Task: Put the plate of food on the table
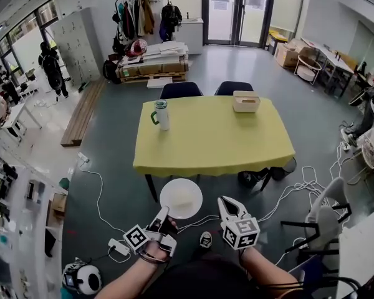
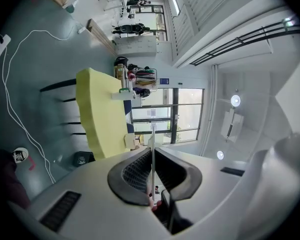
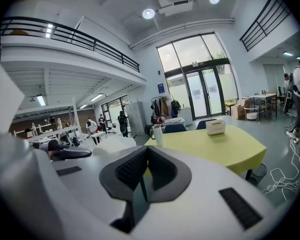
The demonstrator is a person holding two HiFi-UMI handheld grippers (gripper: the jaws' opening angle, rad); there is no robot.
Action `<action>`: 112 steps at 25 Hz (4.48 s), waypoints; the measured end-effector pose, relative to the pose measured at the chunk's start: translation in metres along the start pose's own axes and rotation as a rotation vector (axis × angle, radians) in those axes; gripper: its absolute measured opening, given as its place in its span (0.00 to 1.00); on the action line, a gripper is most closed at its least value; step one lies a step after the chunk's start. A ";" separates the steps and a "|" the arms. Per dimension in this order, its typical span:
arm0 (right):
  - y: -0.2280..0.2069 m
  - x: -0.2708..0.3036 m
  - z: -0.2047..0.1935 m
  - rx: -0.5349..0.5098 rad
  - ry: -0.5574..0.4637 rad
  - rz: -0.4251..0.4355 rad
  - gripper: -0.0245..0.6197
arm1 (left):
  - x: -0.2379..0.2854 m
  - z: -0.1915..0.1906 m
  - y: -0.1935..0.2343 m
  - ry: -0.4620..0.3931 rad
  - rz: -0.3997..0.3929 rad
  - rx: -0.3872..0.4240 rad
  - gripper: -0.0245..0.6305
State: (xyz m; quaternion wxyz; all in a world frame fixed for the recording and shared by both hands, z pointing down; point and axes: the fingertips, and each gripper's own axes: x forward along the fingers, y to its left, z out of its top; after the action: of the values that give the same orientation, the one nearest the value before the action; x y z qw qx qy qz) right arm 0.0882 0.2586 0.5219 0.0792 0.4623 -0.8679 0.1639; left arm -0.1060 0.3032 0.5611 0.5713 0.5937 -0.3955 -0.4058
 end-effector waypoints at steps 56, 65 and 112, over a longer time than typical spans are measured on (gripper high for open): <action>-0.168 0.454 0.170 0.023 0.054 -0.021 0.06 | 0.458 0.265 0.022 0.058 -0.020 -0.006 0.07; -0.196 0.475 0.168 0.059 0.091 -0.078 0.06 | 0.518 0.280 0.031 0.086 -0.014 -0.020 0.07; -0.358 0.578 0.076 0.094 0.354 0.018 0.06 | 0.719 0.323 0.331 -0.245 0.236 -0.001 0.07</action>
State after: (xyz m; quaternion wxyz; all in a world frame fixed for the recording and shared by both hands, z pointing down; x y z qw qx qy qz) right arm 0.0626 -0.4027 0.6939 0.2075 0.4215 -0.8358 0.2840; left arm -0.1523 -0.4947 0.8643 0.5629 0.4890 -0.5289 -0.4054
